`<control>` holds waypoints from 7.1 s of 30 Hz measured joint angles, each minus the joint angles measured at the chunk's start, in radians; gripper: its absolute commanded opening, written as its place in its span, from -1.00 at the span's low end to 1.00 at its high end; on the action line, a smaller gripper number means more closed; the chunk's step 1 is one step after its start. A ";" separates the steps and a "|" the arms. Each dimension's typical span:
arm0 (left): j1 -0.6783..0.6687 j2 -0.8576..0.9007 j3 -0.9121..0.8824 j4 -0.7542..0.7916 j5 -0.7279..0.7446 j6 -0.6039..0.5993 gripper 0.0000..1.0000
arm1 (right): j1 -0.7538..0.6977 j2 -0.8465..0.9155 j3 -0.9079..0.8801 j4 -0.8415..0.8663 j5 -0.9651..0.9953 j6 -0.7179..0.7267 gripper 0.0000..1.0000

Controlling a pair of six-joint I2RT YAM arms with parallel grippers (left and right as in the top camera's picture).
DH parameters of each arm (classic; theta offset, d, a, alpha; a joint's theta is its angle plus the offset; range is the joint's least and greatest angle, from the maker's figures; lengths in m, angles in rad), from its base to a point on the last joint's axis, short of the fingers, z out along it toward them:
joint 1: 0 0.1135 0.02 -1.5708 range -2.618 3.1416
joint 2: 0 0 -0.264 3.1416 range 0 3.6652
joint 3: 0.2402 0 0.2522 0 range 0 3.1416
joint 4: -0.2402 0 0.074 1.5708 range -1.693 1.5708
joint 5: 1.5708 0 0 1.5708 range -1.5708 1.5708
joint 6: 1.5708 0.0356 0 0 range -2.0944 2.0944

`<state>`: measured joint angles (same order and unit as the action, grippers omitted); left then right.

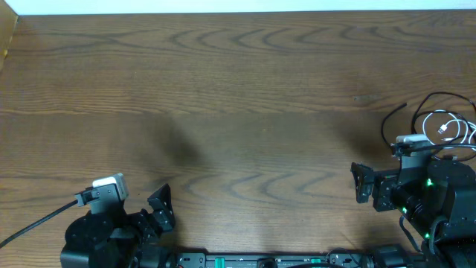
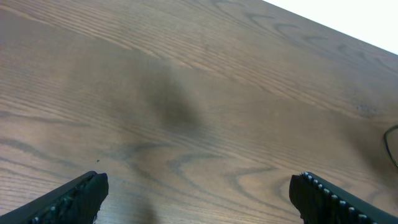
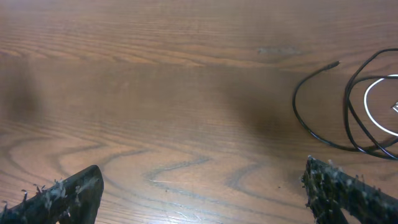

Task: Untangle cables

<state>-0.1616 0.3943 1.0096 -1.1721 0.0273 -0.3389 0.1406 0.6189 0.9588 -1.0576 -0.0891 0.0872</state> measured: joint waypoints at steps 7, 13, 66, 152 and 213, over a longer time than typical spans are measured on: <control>0.000 -0.001 0.000 -0.002 0.000 0.000 0.96 | 0.000 0.000 0.000 -0.006 0.000 0.000 0.98; 0.000 -0.001 0.000 -0.002 0.000 0.000 0.96 | 0.000 0.000 -0.001 -0.010 0.000 0.000 0.99; 0.000 -0.001 -0.003 -0.005 0.000 0.000 0.96 | 0.000 -0.608 -0.950 1.030 0.012 -0.238 0.98; 0.062 -0.234 -0.400 0.379 -0.110 0.076 0.96 | 0.000 -0.607 -0.952 0.991 0.019 -0.283 0.98; 0.062 -0.384 -0.988 1.141 0.002 0.351 0.96 | 0.000 -0.607 -0.952 0.991 0.020 -0.283 0.98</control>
<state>-0.0998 0.0101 0.0212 -0.0307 0.0288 0.0120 0.1406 0.0116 0.0071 -0.0669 -0.0689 -0.1963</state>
